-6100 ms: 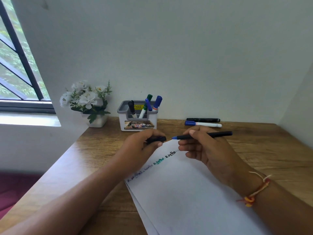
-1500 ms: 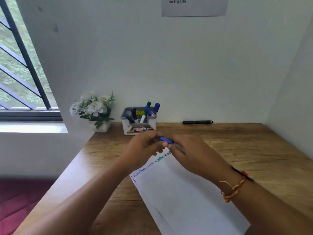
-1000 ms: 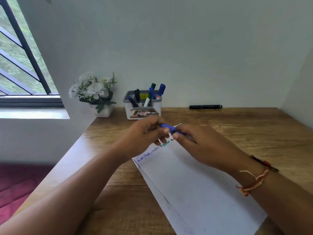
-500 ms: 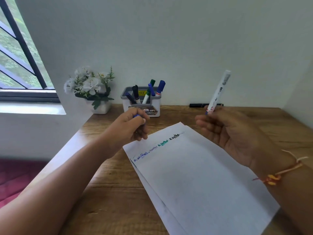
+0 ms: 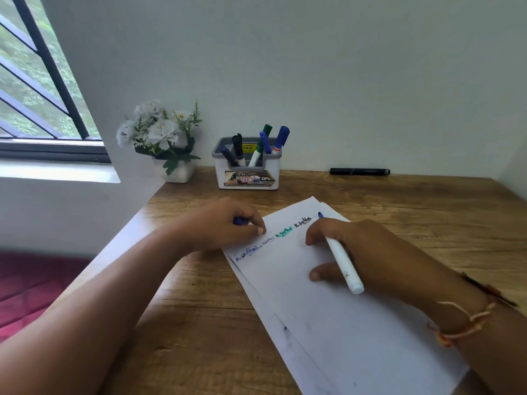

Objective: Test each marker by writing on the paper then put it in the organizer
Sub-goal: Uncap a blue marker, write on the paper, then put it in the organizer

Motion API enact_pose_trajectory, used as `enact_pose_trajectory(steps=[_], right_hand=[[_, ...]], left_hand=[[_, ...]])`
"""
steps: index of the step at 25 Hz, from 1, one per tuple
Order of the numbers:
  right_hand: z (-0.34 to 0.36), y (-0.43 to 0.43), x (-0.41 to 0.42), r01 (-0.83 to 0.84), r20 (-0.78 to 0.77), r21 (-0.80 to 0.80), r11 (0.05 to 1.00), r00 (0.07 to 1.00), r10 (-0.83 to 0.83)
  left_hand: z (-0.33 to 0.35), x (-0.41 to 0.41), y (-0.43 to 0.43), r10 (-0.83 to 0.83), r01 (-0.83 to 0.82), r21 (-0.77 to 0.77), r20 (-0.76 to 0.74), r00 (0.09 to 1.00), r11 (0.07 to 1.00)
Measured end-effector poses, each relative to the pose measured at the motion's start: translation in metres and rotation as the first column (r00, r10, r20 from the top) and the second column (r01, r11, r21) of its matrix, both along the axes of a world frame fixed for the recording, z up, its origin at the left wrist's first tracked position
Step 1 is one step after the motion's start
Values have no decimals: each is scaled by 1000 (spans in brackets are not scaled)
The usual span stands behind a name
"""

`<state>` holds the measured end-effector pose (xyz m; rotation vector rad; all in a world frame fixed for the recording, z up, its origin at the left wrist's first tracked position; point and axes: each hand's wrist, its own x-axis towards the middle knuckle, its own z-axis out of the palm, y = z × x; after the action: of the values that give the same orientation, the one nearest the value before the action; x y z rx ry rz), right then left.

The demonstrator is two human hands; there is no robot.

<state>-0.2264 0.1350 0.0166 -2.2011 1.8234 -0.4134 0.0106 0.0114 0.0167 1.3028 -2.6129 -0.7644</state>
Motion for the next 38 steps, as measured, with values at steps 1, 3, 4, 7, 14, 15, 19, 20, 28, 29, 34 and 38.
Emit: enact_pose_trajectory(steps=[1, 3, 4, 7, 14, 15, 19, 20, 28, 29, 34, 38], right_hand=[[-1, -1, -3, -4, -5, -6, 1000, 1000, 4], [-1, -3, -6, -4, 12, -3, 1000, 1000, 4], [0, -3, -7, -1, 20, 6, 1000, 1000, 1], [-3, -5, -12, 15, 21, 32, 999, 1000, -16], [8, 0, 37, 135, 762, 89, 987, 629, -154], [10, 0, 46, 98, 767, 167, 981, 612, -192], [0, -11, 62, -6, 613, 181, 984, 783, -108], [-7, -12, 62, 17, 560, 141, 990, 823, -94], [-25, -9, 58, 77, 550, 51, 996, 830, -92], [-26, -9, 57, 80, 550, 46, 996, 830, -92], [-29, -9, 56, 108, 578, 46, 993, 808, -115], [-28, -11, 57, 90, 574, 75, 993, 811, -117]], left_hand=[[0, 0, 0, -16, 16, -4, 12, 1000, 1000], [0, 2, -1, -21, 21, 16, 1, 1000, 1000], [1, 3, 0, -21, 21, 37, -15, 1000, 999], [1, 5, 1, -13, 18, 90, -57, 998, 996], [0, 9, -7, -53, 57, 129, -37, 998, 990], [1, 8, -8, -70, 72, 123, -15, 997, 990], [2, 10, -10, -145, 142, 104, 23, 989, 984], [2, 11, -11, -159, 155, 103, 34, 987, 983], [1, 11, -17, -168, 161, 111, 54, 984, 981], [0, 10, -18, -168, 161, 119, 50, 985, 980], [-4, 11, -19, -193, 189, 118, 24, 981, 975], [-3, 11, -19, -184, 181, 133, 10, 983, 974]])
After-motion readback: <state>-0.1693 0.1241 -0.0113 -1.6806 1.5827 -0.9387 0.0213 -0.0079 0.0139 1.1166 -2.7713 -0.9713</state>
